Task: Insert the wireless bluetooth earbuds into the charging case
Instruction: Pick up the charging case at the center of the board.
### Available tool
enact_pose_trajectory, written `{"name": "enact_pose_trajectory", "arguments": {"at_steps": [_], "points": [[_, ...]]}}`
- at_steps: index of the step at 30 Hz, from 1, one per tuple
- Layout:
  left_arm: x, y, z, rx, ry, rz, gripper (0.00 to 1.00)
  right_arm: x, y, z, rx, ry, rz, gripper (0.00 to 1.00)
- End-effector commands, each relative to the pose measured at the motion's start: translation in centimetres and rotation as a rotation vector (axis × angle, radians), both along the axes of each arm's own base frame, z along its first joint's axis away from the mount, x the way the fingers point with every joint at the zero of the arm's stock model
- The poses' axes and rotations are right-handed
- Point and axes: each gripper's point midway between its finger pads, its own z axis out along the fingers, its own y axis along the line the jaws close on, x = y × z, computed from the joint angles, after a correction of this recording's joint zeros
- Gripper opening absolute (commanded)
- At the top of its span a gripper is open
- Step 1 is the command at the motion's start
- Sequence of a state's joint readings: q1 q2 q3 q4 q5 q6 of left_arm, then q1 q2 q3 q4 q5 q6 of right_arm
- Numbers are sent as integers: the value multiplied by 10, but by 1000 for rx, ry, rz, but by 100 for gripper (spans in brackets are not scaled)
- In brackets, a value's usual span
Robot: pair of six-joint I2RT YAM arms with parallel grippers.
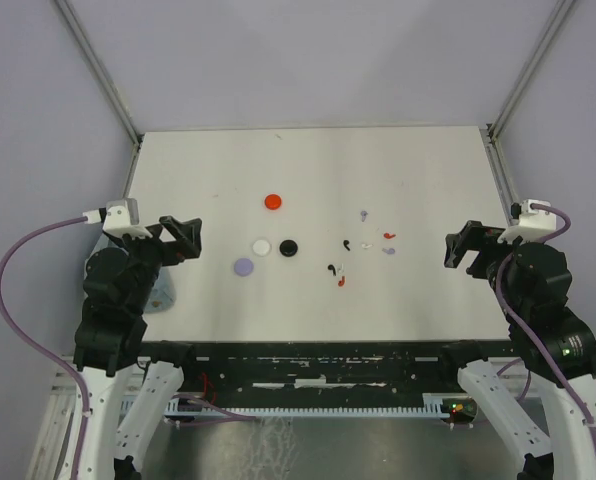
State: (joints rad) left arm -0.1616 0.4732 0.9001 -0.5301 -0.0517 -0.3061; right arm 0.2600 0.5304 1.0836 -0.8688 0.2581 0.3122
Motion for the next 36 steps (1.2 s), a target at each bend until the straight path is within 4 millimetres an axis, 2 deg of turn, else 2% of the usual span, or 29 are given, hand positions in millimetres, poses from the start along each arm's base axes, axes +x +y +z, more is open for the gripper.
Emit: {"name": "enact_pose_trajectory", "arguments": {"at_steps": [1,7,15,21,30,32,36], "points": [[1,1,1,-20,-10,15,99,4,2,18,10,-70,10,99],[6,1,-17,-42,50,31,99,7,3,17,18,-71,9,99],[14,-6,-42,-61,182,18,99,14,11,1,45,-38,24,99],[18,-15,-86,-62,441,7,99,19,24,-12,85,-3,66,99],[19,-22,-171,-57,792,37,98,31,41,-28,109,36,121,99],[20,-23,-184,-37,832,42,98,33,45,-33,117,50,133,99],[27,-42,-202,28,894,-21,98,37,53,-44,132,81,160,99]]}}
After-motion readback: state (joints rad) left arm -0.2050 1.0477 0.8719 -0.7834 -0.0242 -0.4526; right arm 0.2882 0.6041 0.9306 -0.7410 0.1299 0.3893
